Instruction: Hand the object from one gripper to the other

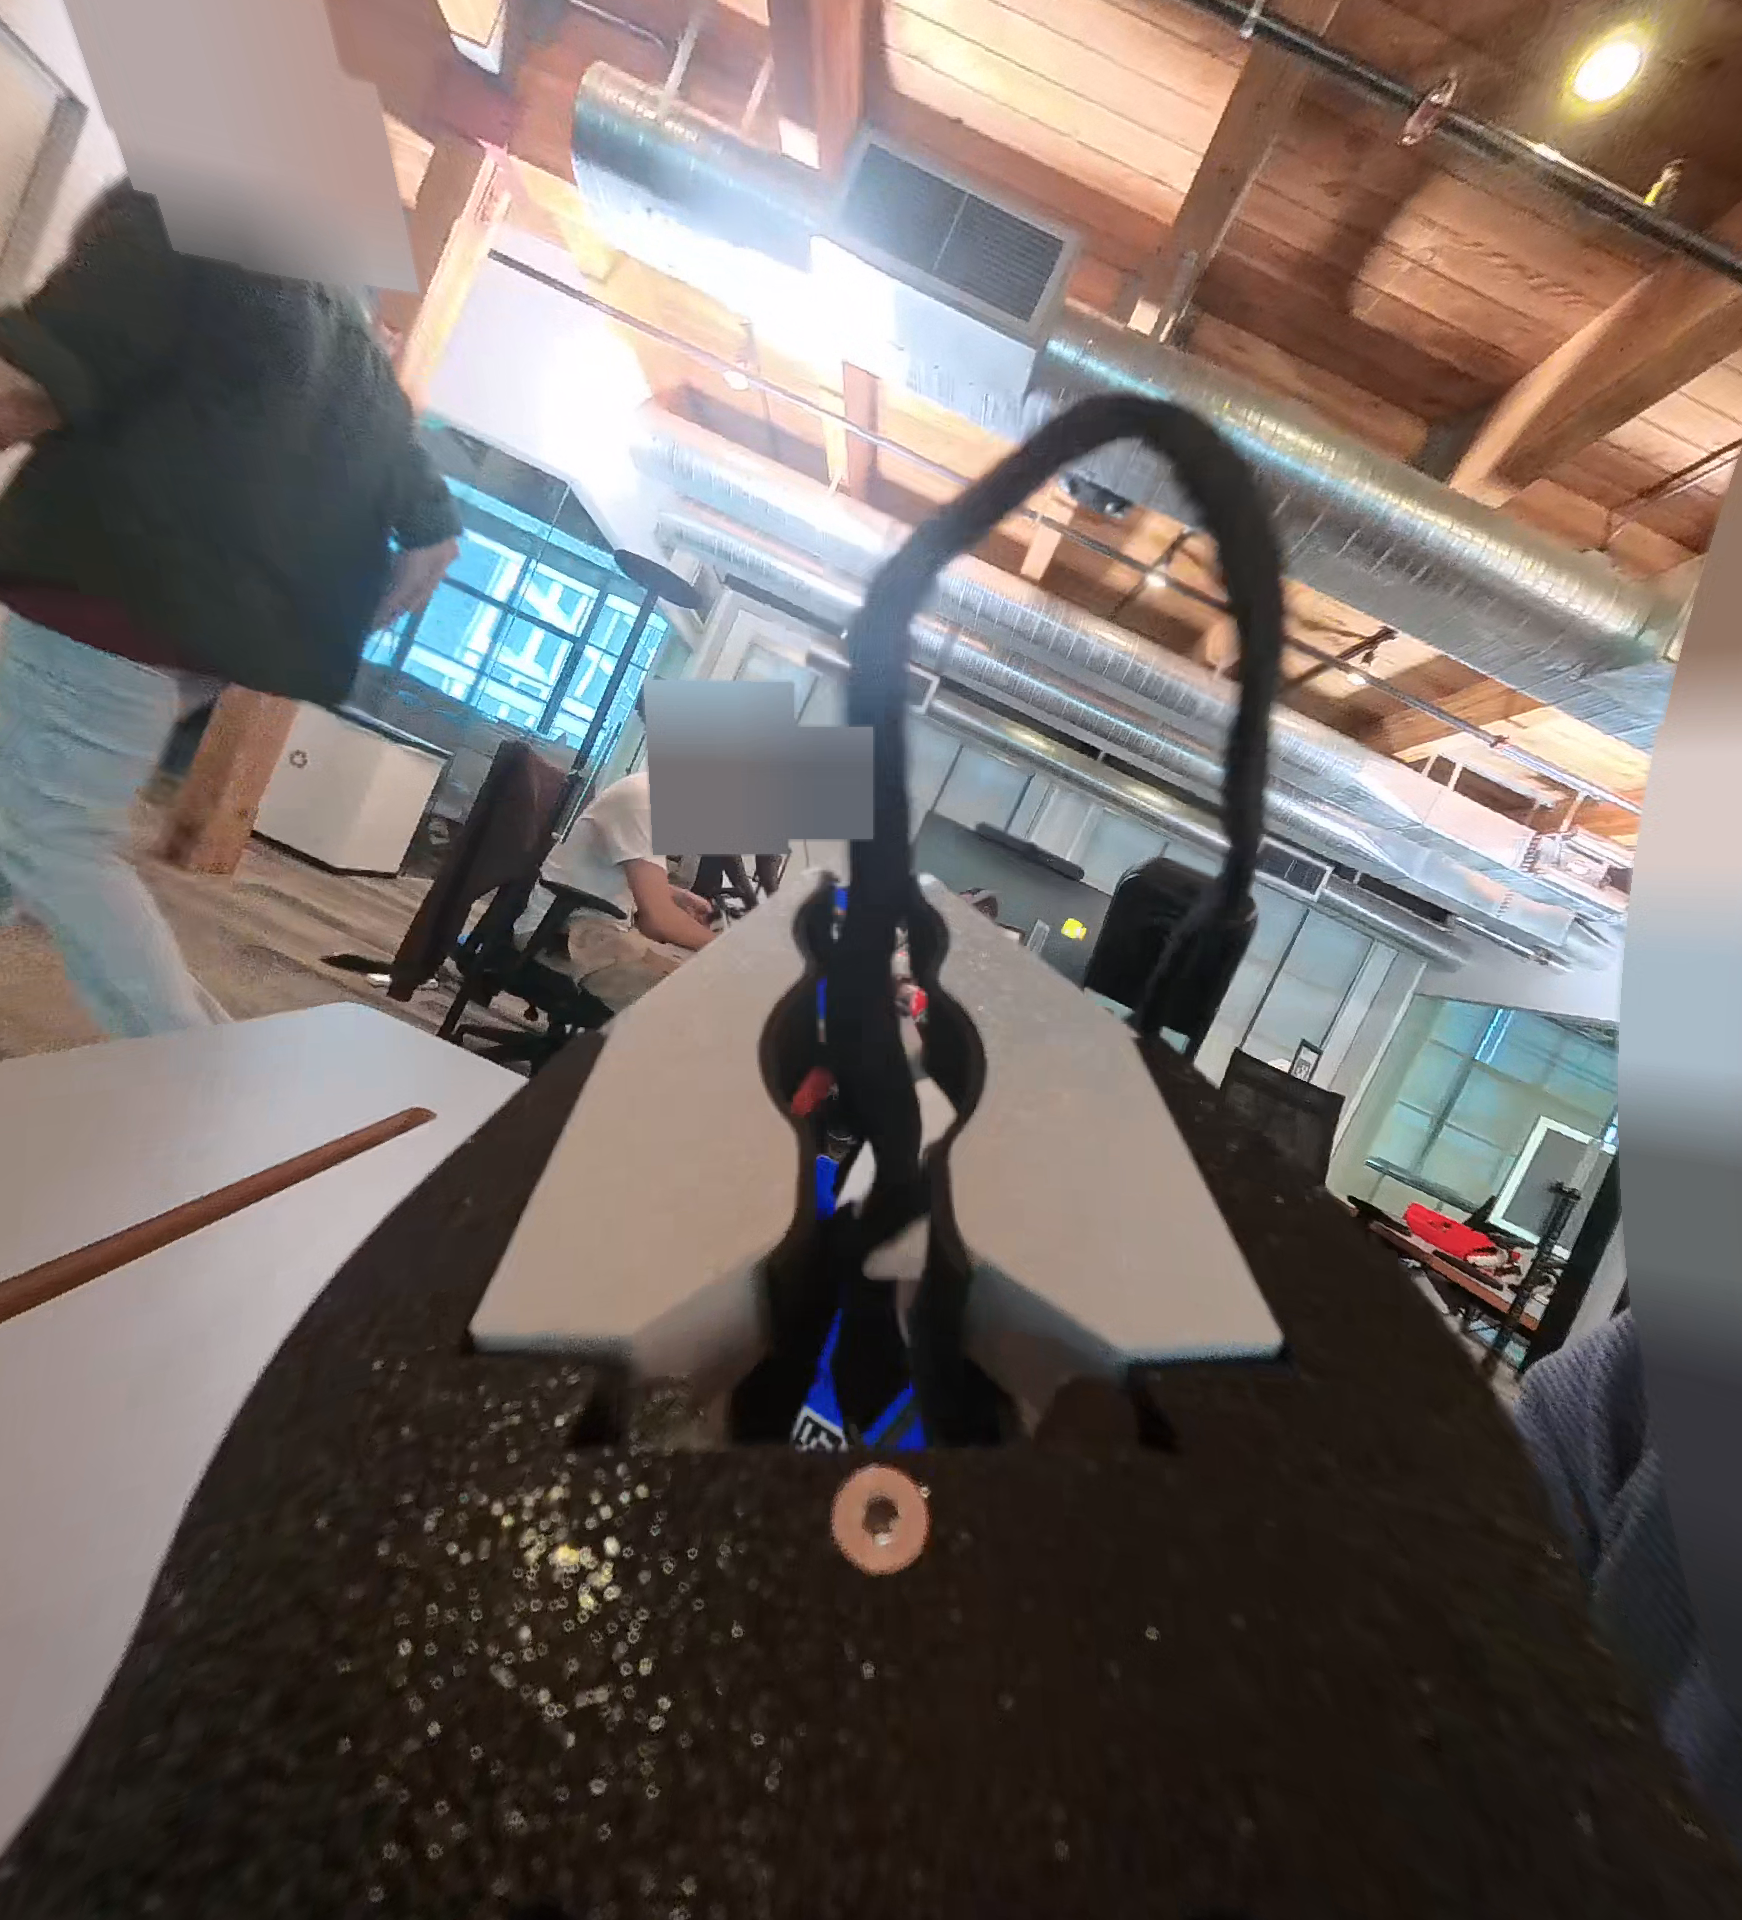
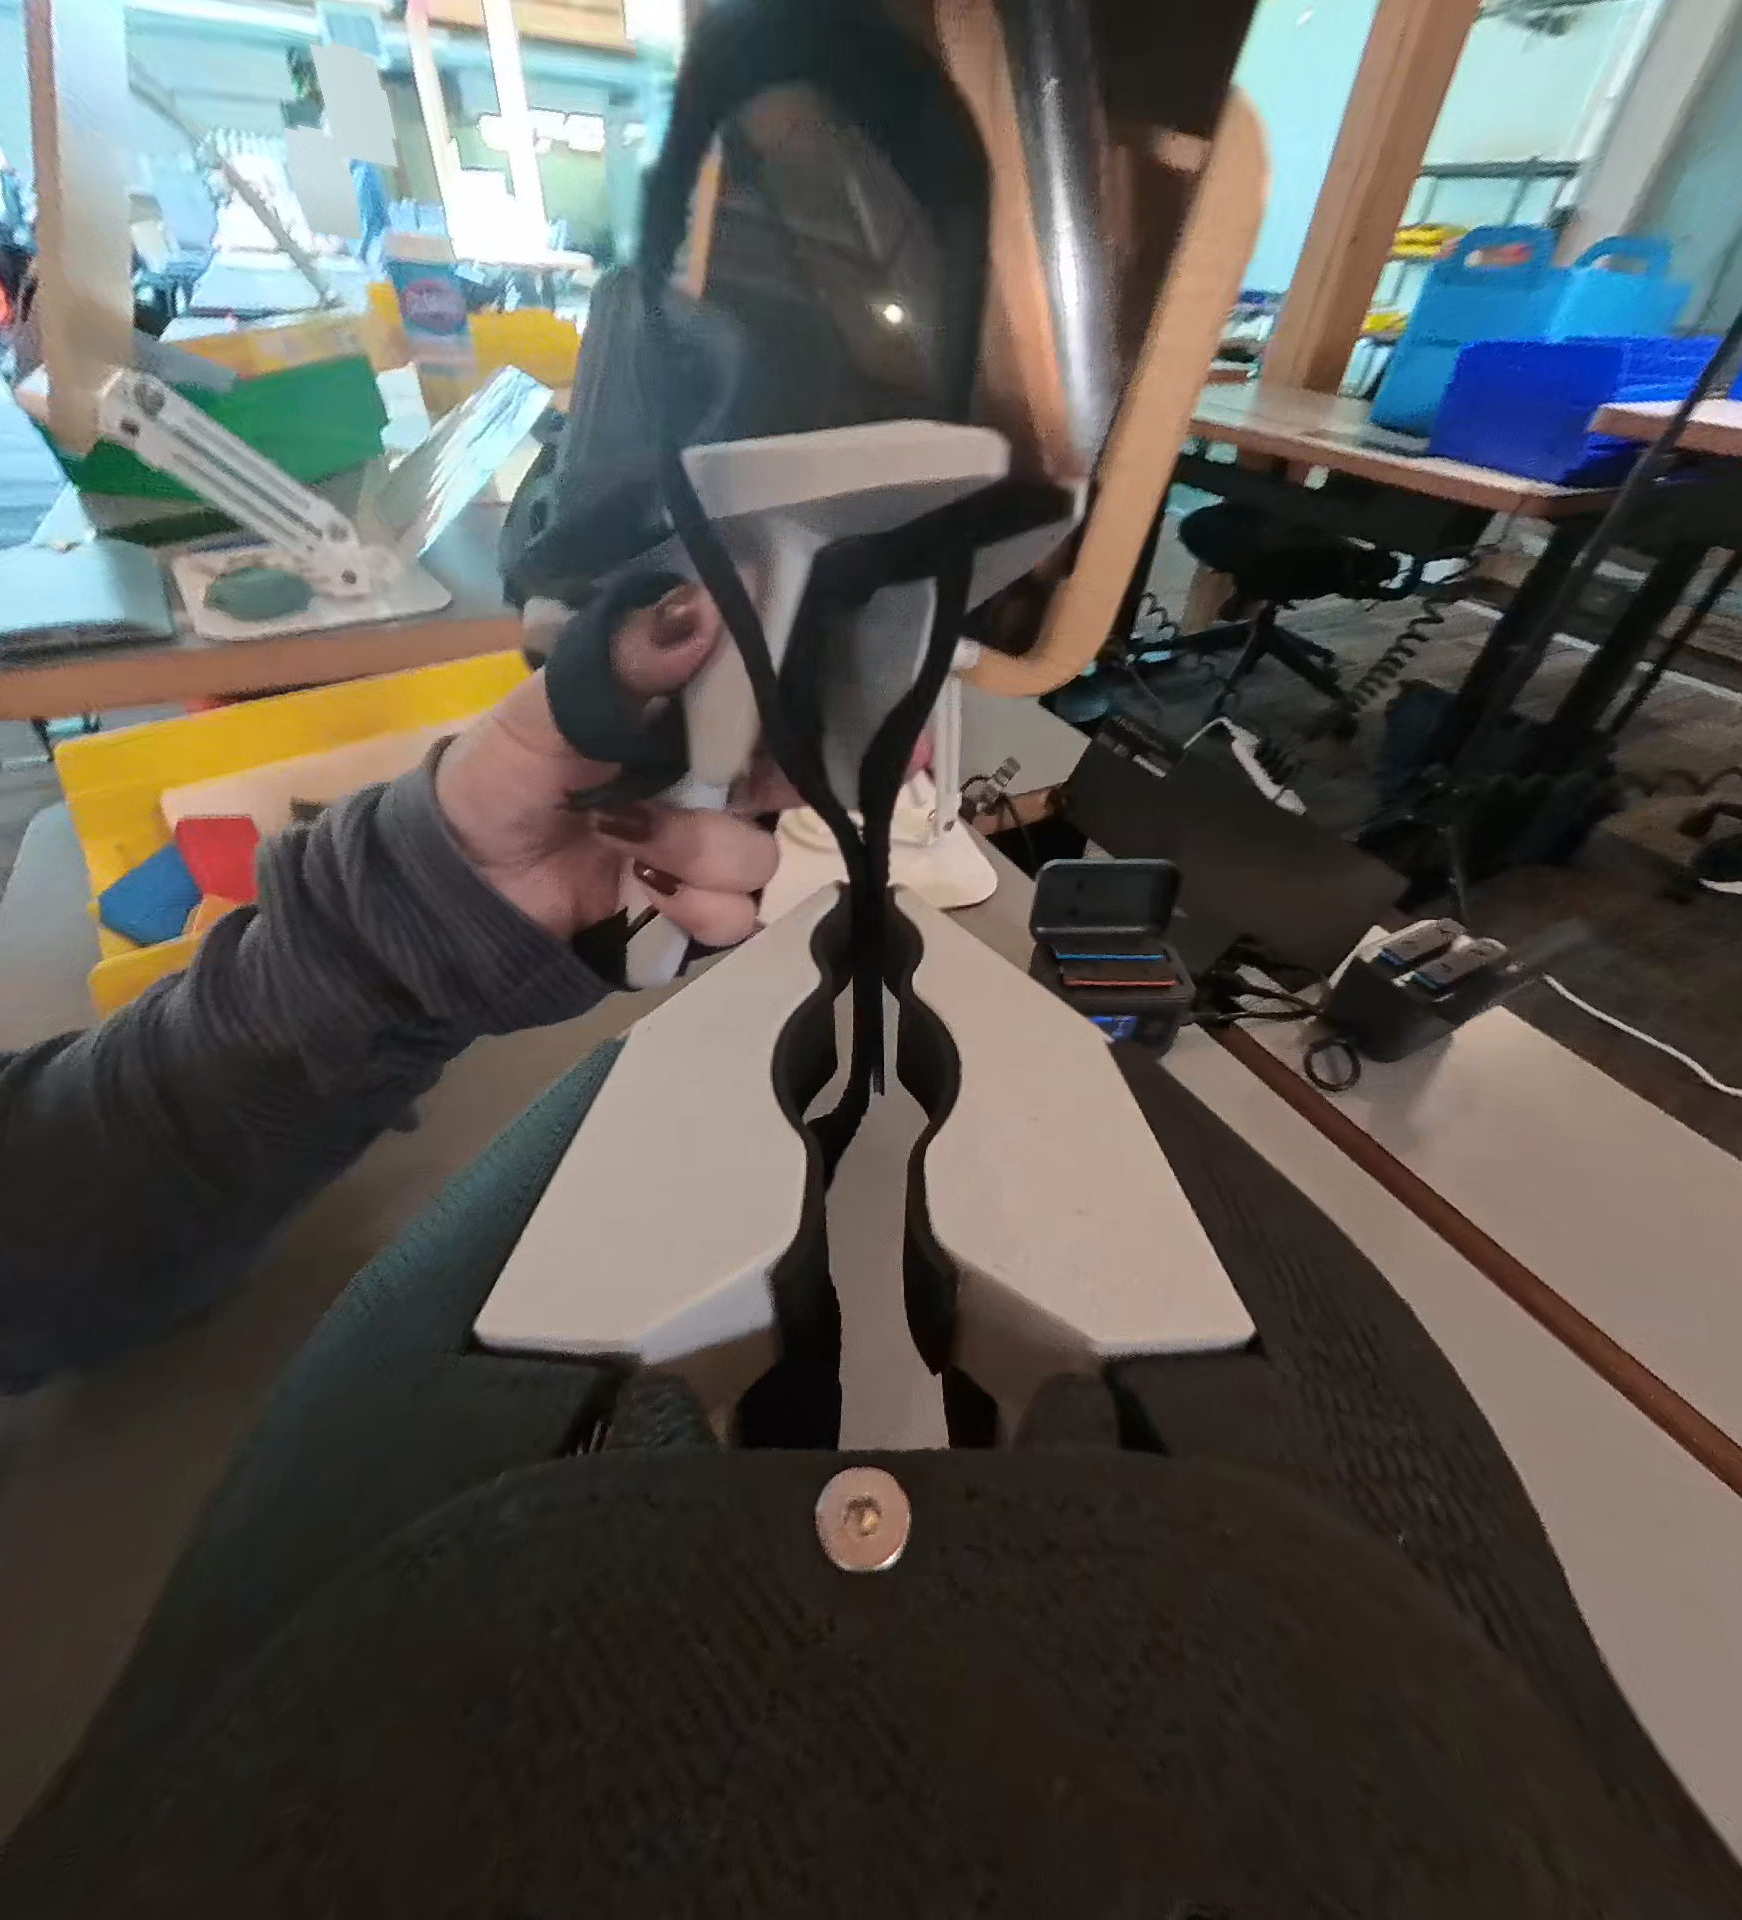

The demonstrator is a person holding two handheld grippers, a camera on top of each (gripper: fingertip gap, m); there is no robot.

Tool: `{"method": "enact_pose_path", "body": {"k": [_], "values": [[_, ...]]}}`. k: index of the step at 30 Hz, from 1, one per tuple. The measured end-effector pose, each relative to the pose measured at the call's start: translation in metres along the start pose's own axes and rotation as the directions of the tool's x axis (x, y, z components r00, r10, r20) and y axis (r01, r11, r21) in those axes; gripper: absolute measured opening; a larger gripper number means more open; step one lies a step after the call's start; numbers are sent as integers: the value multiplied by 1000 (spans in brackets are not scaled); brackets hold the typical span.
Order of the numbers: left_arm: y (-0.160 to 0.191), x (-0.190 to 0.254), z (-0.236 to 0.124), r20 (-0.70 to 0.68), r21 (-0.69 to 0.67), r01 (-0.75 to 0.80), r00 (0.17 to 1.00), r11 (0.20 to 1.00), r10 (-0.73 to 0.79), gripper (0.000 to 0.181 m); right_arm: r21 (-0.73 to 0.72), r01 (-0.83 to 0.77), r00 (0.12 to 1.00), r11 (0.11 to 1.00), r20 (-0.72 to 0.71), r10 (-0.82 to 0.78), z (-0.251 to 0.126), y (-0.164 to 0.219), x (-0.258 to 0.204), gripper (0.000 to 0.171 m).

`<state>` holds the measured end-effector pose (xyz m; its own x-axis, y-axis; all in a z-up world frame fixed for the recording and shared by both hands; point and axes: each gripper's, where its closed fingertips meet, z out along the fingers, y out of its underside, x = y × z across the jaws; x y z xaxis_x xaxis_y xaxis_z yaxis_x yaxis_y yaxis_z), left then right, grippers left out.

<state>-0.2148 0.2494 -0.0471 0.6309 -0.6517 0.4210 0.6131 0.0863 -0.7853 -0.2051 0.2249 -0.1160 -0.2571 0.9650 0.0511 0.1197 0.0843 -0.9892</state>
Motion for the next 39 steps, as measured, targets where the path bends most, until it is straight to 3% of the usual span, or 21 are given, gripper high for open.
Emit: {"method": "enact_pose_path", "body": {"k": [1,3,7,11,15,18,21,25,31,33,36,39], "values": [[0,-1,-1,10,-6,11,1000,1000,-11,20,23,-14,1000,1000,-21,14,-2,-4,4,1],[1,-7,-2,45,-34,28,999,999,-26,37,67,-30,998,997,-59,34,-8,-11,12,1],[9,-28,-8,193,-125,9,981,992,15,46,113,-30,985,993,-164,49,-27,-22,28,1],[2,-41,-16,325,-154,-112,933,982,158,49,11,27,929,1000,-369,-21,-52,-19,47,1],[-4,-42,-20,380,-181,-200,889,963,256,49,-289,83,763,954,-597,-247,-112,-5,57,2],[-4,-39,-19,373,-179,-206,891,962,260,48,-314,8,669,949,-704,-238,-167,-1,60,1],[-2,-37,-16,355,-174,-187,904,967,239,48,-355,-101,473,929,-839,-269,-239,15,77,2],[3,-38,-13,342,-187,-177,910,966,233,46,-336,-377,310,863,-924,-224,-320,68,85,3],[12,-38,-7,326,-209,-164,918,964,227,44,-235,-597,269,767,-959,-84,-360,124,74,4],[15,-37,-5,323,-219,-163,918,962,229,44,-246,-630,259,737,-961,-99,-364,134,76,26],[17,-36,-4,319,-230,-165,918,959,234,44,-297,-636,264,712,-951,-161,-362,137,81,32],[16,-36,-5,323,-230,-170,916,958,240,44,-335,-570,302,750,-935,-188,-346,121,88,32]]}}
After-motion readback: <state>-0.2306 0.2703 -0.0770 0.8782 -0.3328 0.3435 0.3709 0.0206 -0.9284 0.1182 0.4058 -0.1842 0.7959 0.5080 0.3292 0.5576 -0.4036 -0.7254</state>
